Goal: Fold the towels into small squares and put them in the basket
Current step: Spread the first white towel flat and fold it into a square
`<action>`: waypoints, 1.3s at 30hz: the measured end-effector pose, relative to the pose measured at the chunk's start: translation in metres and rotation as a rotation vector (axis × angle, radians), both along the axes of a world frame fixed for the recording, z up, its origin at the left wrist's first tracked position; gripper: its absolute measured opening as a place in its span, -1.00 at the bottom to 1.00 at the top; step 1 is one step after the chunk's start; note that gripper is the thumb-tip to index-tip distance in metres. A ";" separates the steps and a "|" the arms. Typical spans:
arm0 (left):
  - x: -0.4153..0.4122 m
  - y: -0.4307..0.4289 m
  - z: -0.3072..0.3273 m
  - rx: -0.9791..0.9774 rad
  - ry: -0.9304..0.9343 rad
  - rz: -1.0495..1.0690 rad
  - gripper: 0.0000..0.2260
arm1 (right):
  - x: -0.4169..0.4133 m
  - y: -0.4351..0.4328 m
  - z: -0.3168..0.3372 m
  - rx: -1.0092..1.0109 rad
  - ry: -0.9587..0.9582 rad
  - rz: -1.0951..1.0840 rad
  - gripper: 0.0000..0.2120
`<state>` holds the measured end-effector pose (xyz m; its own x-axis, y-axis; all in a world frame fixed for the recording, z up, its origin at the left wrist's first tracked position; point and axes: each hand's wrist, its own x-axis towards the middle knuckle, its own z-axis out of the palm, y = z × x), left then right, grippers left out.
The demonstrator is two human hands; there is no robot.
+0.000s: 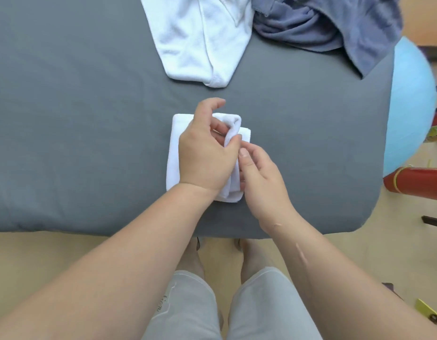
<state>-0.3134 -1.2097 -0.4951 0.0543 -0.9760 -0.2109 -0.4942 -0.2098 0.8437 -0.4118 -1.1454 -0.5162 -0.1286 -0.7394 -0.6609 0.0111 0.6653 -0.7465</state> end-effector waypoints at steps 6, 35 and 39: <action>0.021 0.006 -0.012 -0.097 -0.068 0.003 -0.75 | 0.001 0.001 -0.005 0.053 0.070 0.061 -0.66; 0.066 0.026 -0.053 -0.089 -0.962 -0.864 -0.14 | 0.002 0.005 0.002 0.190 0.305 0.072 -0.89; 0.062 0.028 -0.058 -0.042 -0.940 -0.849 -0.03 | 0.001 -0.001 0.003 -0.042 0.815 0.350 -0.64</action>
<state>-0.2514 -1.1817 -0.5530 -0.4786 -0.7821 -0.3992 -0.8698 0.4845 0.0936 -0.4112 -1.1464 -0.5128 -0.3093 -0.8463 -0.4337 -0.7336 0.5025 -0.4575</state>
